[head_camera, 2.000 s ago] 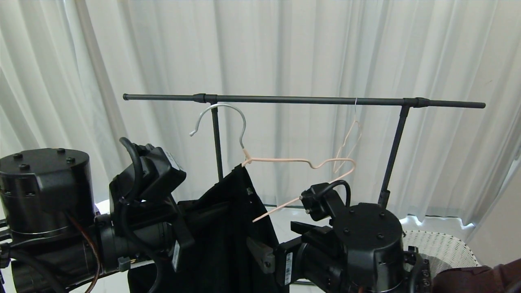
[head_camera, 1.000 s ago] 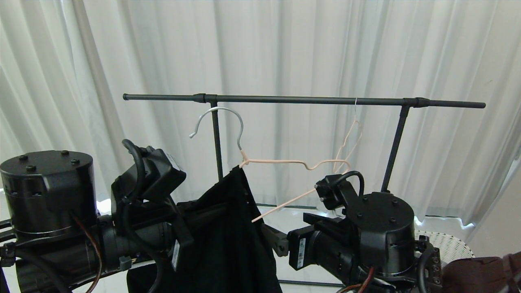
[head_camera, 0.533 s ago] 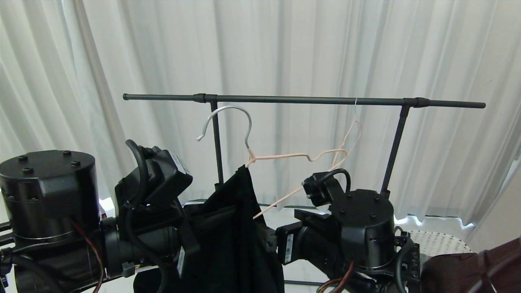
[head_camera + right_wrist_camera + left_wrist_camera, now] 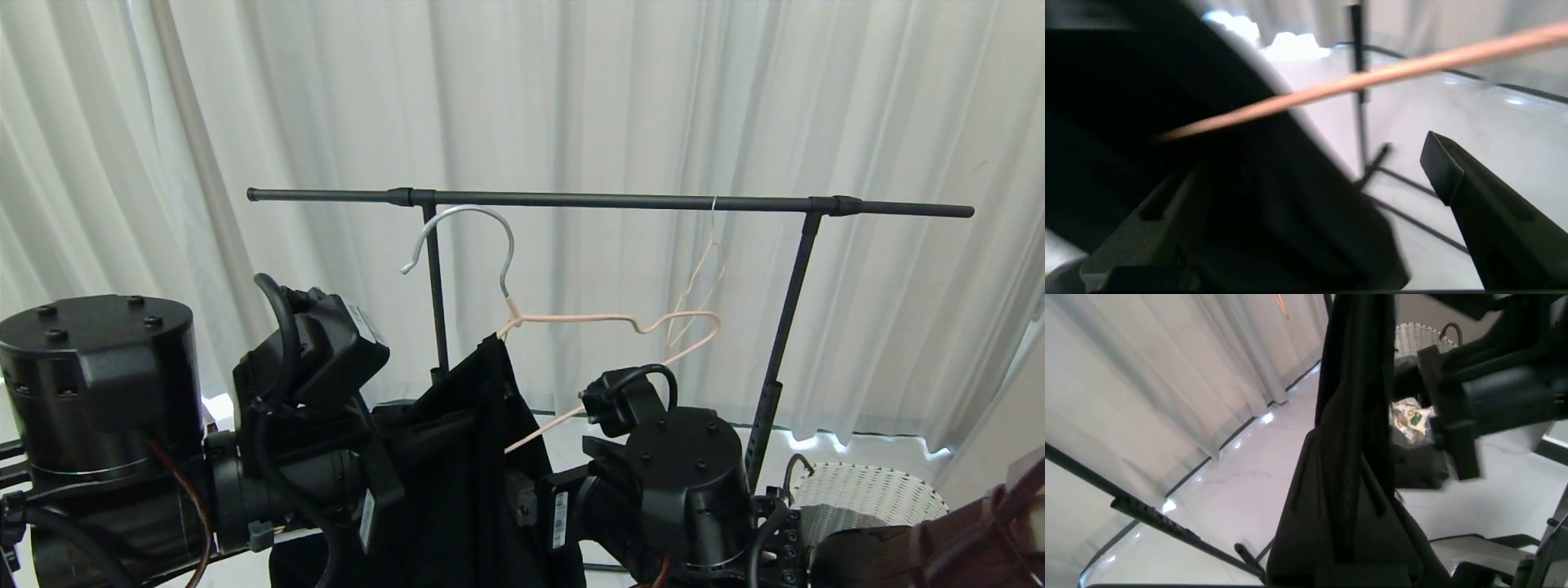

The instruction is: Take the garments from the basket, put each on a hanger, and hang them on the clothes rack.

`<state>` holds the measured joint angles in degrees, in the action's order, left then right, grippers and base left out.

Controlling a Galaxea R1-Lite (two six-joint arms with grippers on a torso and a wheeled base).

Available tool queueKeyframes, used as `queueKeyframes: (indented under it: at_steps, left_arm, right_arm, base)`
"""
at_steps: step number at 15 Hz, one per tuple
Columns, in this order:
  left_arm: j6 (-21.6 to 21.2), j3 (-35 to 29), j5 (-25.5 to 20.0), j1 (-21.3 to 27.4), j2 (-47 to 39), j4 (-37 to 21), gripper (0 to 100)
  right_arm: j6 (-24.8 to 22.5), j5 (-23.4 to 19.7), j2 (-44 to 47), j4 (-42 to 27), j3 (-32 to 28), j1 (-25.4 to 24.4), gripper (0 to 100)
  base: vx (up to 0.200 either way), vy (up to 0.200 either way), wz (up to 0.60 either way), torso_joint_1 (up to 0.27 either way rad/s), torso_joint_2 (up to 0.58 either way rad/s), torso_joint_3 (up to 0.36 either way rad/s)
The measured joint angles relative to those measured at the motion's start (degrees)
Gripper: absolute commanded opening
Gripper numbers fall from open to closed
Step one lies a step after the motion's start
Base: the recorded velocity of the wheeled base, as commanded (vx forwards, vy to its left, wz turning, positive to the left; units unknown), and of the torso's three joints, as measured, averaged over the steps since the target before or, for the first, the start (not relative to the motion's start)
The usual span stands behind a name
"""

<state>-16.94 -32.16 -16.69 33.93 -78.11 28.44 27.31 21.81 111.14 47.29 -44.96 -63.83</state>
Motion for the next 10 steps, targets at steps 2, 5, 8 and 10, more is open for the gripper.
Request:
queueKeyframes:
  at_steps: [2,5,8,10]
  left_arm:
    - [0.0,0.0,0.0,0.0,0.3,0.0,0]
    - [-0.1,0.2,0.2,-1.4,0.4,0.0,0]
    - [-0.3,0.5,0.3,-4.5,0.2,0.0,0]
    - [-0.6,1.4,0.4,-6.9,0.1,0.0,0]
  right_arm:
    - [-0.4,2.5,1.5,-0.1,0.3,1.5,100]
    - [-3.8,3.6,2.6,-0.3,1.1,5.3,100]
    - [-6.9,3.6,1.9,-0.3,4.5,10.1,100]
    - [-8.3,3.5,0.3,-0.3,8.0,13.9,100]
  base:
    - [0.000,0.000,0.00,0.000,0.00,0.000]
    - [0.000,0.000,0.00,0.000,0.00,0.000]
    - [0.000,0.000,0.00,0.000,0.00,0.000]
    - [0.000,0.000,0.00,0.000,0.00,0.000]
